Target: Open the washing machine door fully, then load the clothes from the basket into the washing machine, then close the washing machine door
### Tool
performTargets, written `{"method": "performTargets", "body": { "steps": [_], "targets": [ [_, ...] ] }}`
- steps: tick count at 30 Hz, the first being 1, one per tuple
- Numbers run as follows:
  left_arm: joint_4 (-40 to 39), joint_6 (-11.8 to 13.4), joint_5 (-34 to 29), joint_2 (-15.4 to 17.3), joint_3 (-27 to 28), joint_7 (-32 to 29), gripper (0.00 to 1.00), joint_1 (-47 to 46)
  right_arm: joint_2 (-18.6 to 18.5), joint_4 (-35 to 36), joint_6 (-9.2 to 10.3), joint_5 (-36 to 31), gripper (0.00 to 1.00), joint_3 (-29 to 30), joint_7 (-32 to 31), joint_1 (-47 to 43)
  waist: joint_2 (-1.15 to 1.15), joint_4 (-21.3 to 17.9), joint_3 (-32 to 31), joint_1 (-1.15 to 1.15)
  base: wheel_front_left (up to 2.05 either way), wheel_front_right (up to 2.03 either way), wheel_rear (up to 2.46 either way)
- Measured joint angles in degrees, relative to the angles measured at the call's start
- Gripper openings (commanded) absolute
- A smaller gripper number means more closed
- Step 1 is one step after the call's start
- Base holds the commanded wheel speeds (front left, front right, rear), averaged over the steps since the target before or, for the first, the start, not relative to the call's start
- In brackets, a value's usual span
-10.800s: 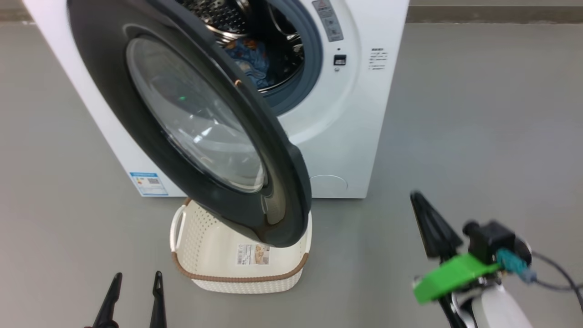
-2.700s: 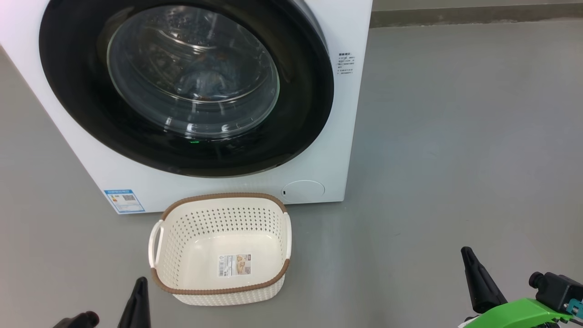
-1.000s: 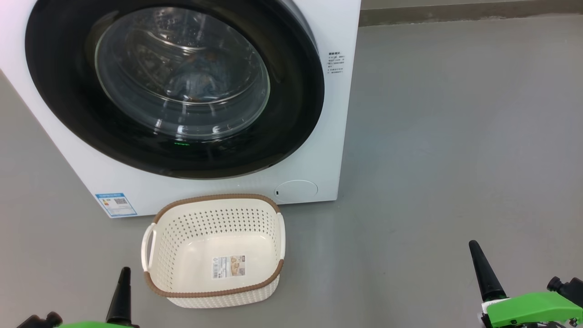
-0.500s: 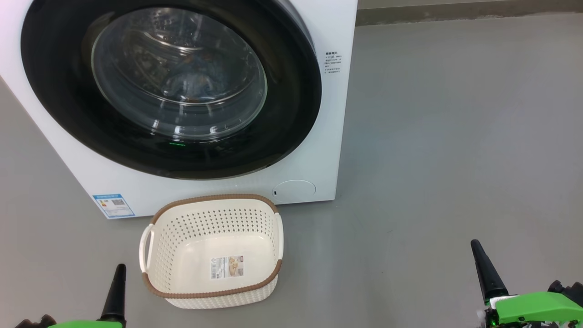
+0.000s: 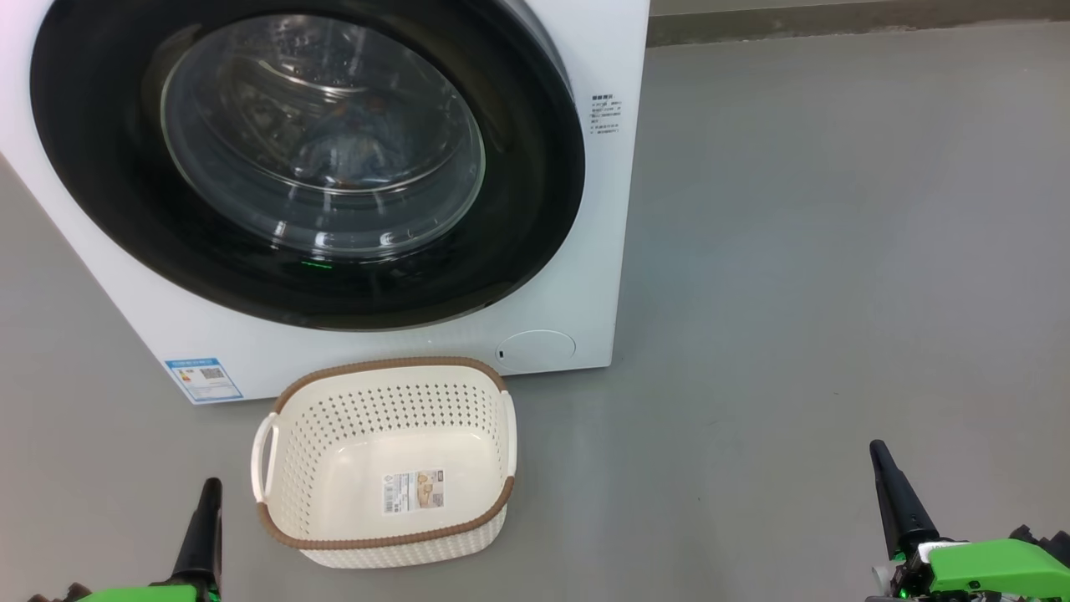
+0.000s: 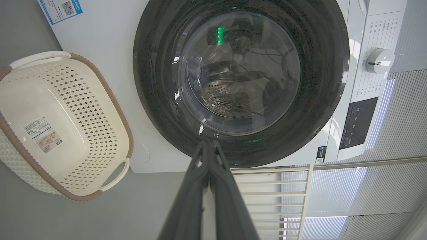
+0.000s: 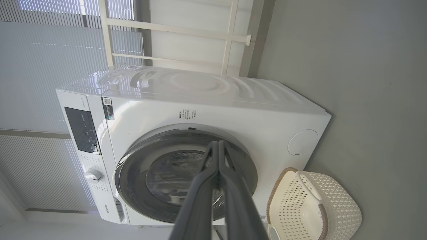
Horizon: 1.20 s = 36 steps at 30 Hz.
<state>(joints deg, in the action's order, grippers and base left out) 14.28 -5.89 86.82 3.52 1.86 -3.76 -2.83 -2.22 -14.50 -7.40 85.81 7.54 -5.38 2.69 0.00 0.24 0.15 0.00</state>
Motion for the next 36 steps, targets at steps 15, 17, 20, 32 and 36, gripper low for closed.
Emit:
{"method": "performTargets", "body": {
  "steps": [15,17,20,32,36],
  "targets": [
    [0.8,-0.9,6.2,-0.5,1.4,-1.3,0.00,-1.0,0.0,-0.9,0.00,6.1,0.00,0.3,-0.7,1.2,0.00,-0.2,0.0,0.00,0.00,0.00,0.00],
    [0.8,-0.9,6.2,-0.5,1.4,-1.4,0.00,-1.0,0.0,-0.9,0.00,6.1,0.00,0.3,-0.7,1.2,0.00,-0.2,0.0,0.00,0.00,0.00,0.00],
    [0.8,-0.9,6.2,-0.5,1.5,-1.5,0.00,-1.0,0.0,-0.9,0.00,6.1,0.00,0.3,-0.7,1.2,0.00,-0.2,0.0,0.00,0.00,0.00,0.00],
    [0.8,-0.9,6.1,-0.6,1.6,-1.5,0.00,-1.0,-0.1,-0.9,0.00,6.1,0.00,0.3,-0.7,1.2,0.00,-0.2,0.0,0.00,0.00,0.00,0.00],
    [0.8,-0.9,6.1,-0.6,1.7,-1.6,0.00,-1.0,-0.1,-0.9,0.00,6.1,0.00,0.3,-0.7,1.2,0.00,-0.2,0.0,0.00,0.00,0.00,0.00]
  ]
}}
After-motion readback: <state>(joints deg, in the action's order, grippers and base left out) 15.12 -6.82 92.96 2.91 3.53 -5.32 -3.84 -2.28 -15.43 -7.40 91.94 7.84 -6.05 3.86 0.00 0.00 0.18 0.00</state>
